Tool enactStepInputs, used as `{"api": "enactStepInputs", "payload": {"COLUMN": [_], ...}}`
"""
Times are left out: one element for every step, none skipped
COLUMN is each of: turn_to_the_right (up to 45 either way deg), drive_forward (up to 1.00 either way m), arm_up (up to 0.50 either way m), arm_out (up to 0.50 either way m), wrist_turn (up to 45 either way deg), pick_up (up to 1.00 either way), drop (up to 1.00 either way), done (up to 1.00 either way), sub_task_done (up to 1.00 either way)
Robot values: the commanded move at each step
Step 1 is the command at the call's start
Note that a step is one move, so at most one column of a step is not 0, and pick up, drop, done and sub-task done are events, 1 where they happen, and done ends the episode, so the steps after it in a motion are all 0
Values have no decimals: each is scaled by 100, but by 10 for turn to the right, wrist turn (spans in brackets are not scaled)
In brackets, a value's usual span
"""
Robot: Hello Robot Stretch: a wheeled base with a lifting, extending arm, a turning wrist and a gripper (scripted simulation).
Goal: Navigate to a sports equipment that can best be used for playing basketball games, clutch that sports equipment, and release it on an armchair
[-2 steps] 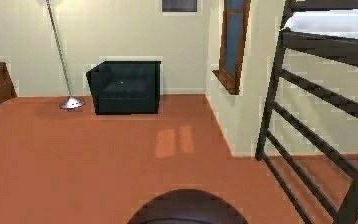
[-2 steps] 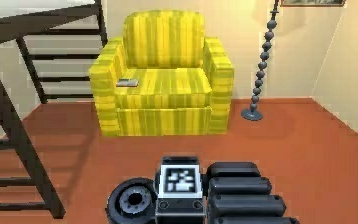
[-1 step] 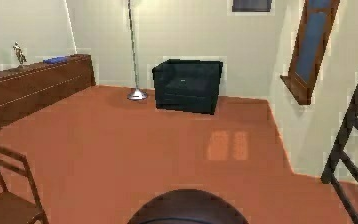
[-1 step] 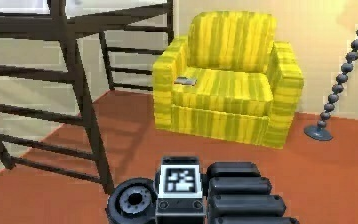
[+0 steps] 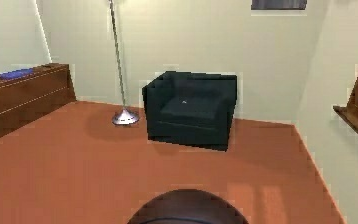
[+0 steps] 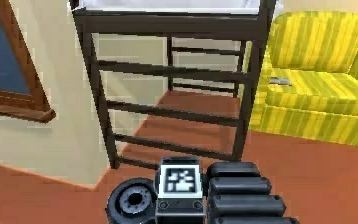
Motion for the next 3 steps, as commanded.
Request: {"api": "enactStepInputs", "payload": {"turn_to_the_right": [-30,0,0], "drive_forward": [0,100,65], "arm_up": [0,0,0], "arm_out": [0,0,0], "wrist_turn": [0,0,0], "pick_up": [0,0,0], "drop": [0,0,0], "done": [0,0,0], "sub_task_done": [0,0,0]}}
